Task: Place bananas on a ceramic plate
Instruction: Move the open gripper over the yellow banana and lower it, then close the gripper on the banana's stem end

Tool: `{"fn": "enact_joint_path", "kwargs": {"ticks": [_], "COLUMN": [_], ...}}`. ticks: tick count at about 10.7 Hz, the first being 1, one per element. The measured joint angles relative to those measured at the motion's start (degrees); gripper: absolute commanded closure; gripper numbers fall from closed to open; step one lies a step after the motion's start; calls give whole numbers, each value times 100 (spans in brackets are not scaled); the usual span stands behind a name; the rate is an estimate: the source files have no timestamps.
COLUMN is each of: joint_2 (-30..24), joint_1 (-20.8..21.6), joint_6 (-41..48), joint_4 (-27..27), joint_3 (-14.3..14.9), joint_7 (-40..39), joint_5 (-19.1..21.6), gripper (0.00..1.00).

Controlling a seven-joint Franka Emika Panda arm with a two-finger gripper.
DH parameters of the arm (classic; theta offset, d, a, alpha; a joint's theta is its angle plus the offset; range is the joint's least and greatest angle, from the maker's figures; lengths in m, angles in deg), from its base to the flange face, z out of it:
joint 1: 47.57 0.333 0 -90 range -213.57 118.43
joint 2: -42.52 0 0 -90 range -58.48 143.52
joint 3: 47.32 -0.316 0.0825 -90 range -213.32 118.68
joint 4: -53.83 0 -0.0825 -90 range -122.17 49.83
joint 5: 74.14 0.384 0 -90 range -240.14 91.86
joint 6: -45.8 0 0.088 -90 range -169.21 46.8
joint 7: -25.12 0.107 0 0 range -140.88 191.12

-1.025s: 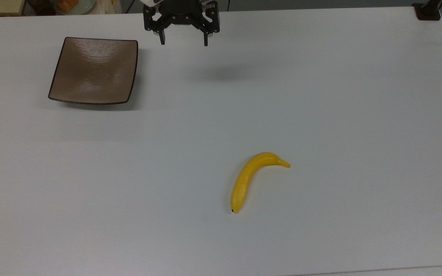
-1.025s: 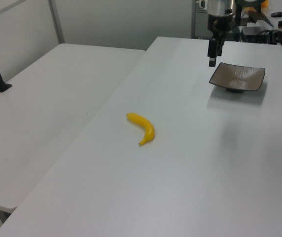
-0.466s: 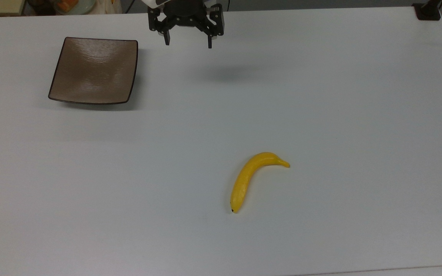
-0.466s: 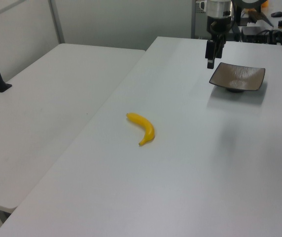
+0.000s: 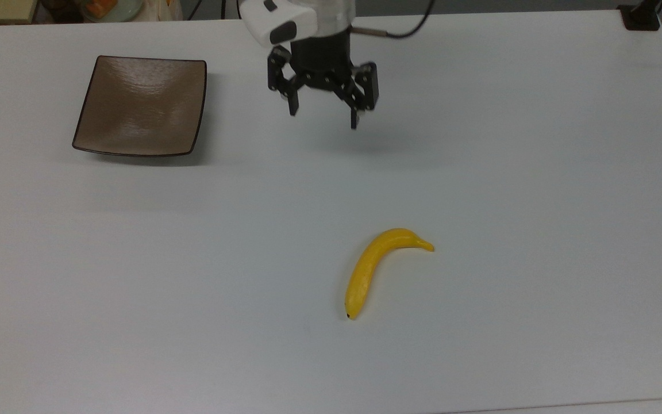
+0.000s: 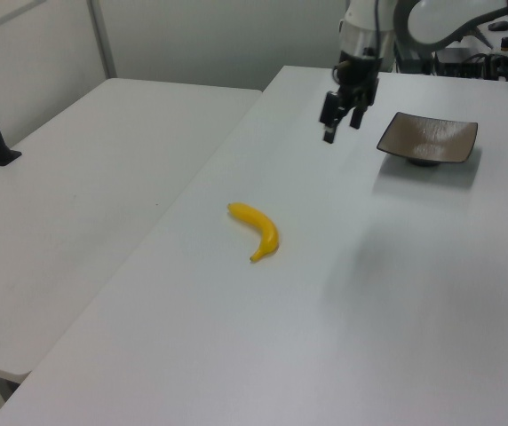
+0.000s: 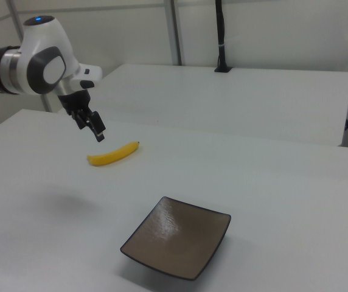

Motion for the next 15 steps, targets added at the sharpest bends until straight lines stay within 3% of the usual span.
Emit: {"fn": "enact_joint_path", "kwargs": {"ticks": [4, 9, 12, 13, 15], "joint_2": [1107, 2509, 3139, 3271, 3410], "joint_1": [115, 297, 311, 321, 340], "joint_6": [-724, -1443, -1445, -1445, -1445], "joint_4": [870, 1722, 2141, 2213, 2287], "joint_3": [-147, -353, -431, -438, -439], "joint_7": [1238, 2847, 3070, 3074, 3081], "joint_5": [-24, -986, -1171, -1215, -1347], "gripper": [0, 0, 2, 18, 68]}}
